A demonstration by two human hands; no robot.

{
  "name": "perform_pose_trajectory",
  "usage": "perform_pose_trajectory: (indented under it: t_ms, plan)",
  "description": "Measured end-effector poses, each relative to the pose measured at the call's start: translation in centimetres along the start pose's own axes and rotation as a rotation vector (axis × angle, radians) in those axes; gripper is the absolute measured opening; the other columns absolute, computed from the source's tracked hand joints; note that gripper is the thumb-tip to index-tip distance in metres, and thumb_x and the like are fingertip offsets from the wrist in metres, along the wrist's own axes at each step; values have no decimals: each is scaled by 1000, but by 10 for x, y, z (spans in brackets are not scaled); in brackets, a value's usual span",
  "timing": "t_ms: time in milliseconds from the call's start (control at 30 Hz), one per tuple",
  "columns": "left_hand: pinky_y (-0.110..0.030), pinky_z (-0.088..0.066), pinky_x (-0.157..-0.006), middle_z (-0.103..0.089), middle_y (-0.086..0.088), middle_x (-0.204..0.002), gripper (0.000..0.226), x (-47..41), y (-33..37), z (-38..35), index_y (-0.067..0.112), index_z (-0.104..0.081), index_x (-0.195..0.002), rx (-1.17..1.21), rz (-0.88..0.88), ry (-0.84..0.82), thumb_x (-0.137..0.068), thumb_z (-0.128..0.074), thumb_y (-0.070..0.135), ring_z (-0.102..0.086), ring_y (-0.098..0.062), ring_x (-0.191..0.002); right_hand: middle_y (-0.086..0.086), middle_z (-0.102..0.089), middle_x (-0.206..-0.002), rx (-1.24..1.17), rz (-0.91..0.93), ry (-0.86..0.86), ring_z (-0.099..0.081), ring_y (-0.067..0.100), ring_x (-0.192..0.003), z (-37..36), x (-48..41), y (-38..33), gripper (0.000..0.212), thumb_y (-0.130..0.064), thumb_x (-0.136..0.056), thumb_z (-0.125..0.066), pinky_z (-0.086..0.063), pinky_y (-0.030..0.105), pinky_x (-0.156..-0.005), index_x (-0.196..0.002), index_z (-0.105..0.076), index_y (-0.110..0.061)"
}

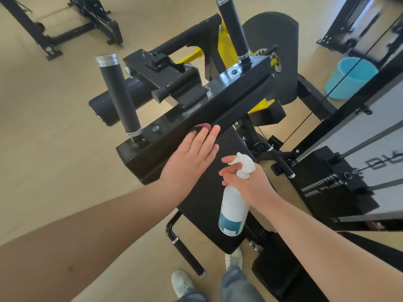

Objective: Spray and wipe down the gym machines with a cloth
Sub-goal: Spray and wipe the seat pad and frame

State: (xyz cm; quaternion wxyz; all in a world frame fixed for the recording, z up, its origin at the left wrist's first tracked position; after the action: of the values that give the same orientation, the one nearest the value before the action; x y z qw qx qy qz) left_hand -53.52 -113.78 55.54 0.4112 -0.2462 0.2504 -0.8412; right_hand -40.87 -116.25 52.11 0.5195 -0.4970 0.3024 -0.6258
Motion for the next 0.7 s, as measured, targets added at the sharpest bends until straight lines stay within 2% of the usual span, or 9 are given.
perform_pose_trajectory:
  t_ms: [167, 333, 500, 700]
  plan:
    - [-56, -7, -125, 31, -35, -157, 108, -52, 8, 20, 8, 11, -160, -54, -10, -8, -93, -72, 24, 8, -51, -153, -17, -73, -100, -8, -14, 5, -71, 1, -88, 36, -30, 11, 21, -27, -95, -69, -60, 26, -83, -101, -63, -46]
    - [-58, -4, -124, 44, -40, -145, 104, -94, 15, 29, 8, 15, -160, -78, -11, 4, -97, -67, 23, 9, -53, -152, -19, -73, -96, -13, -42, 40, -71, 0, -88, 82, -56, 31, 20, -28, -94, -71, -58, 26, -82, -102, -65, -45]
    - [-58, -6, -125, 44, -41, -144, 101, -144, 17, 48, 13, 9, -162, -77, 22, 50, -97, -67, 29, 5, -52, -153, -21, -70, -100, 36, -55, 46, -70, 5, -92, 113, -70, 42, 22, -30, -96, -68, -56, 19, -78, -101, -59, -50]
    - [-58, -10, -125, 22, -36, -161, 103, -216, 21, 84, 17, 2, -163, -107, 39, 79, -92, -72, 33, 3, -52, -153, -23, -70, -86, -71, -122, 138, -69, -2, -86, 146, -71, 59, 16, -32, -94, -71, -59, 21, -74, -95, -64, -46]
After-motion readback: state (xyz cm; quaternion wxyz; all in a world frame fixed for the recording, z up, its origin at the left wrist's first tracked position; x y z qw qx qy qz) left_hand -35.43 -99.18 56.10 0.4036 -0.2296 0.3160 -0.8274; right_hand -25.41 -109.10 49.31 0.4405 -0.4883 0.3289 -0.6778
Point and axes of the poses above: each hand's wrist, its own x-axis away from the middle knuckle, its own z-axis out of the back of the hand, y = z × x, the point moved 10 cm from there along -x, towards the middle knuckle
